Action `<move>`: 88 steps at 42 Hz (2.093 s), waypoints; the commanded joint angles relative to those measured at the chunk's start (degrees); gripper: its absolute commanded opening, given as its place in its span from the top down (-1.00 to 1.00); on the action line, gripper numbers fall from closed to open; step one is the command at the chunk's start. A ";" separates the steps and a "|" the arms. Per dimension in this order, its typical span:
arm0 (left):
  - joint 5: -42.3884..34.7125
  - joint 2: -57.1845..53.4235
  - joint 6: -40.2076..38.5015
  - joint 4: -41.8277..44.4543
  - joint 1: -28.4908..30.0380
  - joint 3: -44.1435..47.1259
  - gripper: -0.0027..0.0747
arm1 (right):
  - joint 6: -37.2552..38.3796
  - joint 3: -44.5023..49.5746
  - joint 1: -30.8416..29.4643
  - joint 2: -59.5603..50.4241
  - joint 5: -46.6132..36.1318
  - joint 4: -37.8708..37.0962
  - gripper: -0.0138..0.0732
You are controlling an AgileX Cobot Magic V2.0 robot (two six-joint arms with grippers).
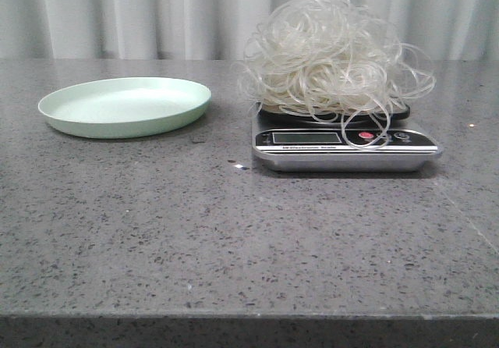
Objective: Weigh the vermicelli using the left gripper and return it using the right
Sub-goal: 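Release the vermicelli on the scale and withdraw the left gripper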
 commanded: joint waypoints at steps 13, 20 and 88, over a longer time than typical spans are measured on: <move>-22.81 -23.42 -11.63 13.59 0.09 29.53 0.30 | 0.05 -0.47 -0.31 -0.97 -4.59 -0.25 0.33; -29.72 -33.23 -14.09 15.86 0.09 42.35 0.44 | 0.05 -0.47 -0.31 -0.97 -4.55 -0.25 0.33; -52.17 -70.98 -20.74 17.58 1.43 84.83 0.58 | -1.30 -55.72 4.12 40.00 12.65 8.15 0.33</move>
